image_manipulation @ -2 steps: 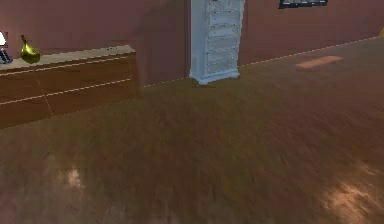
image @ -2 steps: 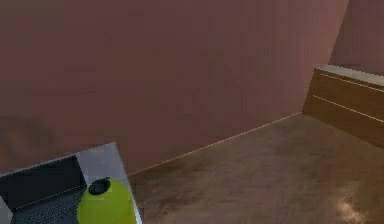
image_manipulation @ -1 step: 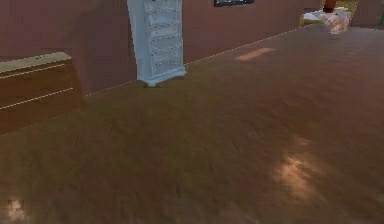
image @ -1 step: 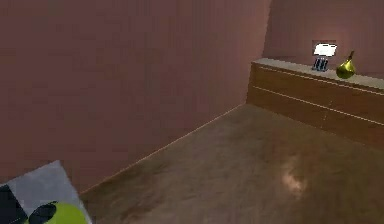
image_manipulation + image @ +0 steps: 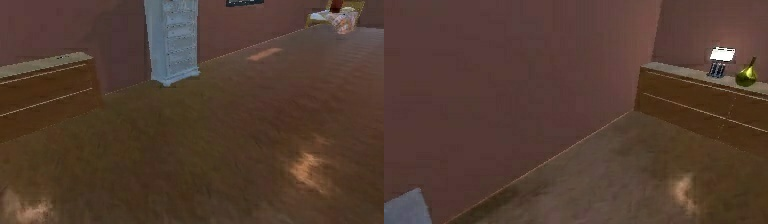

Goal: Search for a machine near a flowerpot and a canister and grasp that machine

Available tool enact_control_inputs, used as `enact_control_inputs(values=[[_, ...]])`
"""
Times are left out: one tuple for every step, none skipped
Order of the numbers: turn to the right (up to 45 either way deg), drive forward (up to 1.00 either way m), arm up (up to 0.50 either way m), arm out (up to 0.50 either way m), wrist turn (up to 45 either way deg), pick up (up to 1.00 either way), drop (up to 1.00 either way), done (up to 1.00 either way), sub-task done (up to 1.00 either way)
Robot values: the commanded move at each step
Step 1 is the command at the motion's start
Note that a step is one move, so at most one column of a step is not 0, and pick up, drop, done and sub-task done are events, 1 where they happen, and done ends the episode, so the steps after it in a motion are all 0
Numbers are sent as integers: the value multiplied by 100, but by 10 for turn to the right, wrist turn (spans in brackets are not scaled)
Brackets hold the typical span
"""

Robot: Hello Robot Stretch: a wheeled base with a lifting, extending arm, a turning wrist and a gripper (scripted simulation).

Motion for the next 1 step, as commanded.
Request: enact_control_inputs(values=[[30,0,0,0,0,0,0,0,0]])
